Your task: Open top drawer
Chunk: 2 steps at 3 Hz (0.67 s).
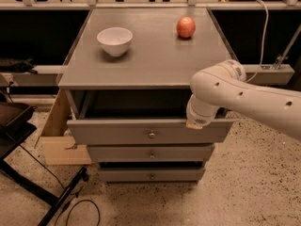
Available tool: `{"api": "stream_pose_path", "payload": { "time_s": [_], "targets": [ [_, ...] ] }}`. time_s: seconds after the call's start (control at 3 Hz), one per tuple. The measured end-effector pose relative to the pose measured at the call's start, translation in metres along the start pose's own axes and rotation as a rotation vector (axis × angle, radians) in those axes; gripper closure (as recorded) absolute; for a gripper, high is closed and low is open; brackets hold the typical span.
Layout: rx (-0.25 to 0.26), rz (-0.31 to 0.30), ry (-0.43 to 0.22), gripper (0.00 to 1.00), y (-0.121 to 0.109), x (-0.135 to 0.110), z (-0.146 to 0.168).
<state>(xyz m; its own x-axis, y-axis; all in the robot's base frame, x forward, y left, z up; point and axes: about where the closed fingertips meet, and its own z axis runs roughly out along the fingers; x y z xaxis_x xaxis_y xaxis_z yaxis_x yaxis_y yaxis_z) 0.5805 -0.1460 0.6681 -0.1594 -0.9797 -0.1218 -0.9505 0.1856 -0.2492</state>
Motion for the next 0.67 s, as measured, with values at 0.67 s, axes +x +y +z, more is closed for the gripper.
{"api": "stream_pose_path", "payload": {
  "time_s": [0.67],
  "targets": [
    [-0.032,-0.010,0.007,1.00,0.0128,0.0069,-0.0098]
  ]
}}
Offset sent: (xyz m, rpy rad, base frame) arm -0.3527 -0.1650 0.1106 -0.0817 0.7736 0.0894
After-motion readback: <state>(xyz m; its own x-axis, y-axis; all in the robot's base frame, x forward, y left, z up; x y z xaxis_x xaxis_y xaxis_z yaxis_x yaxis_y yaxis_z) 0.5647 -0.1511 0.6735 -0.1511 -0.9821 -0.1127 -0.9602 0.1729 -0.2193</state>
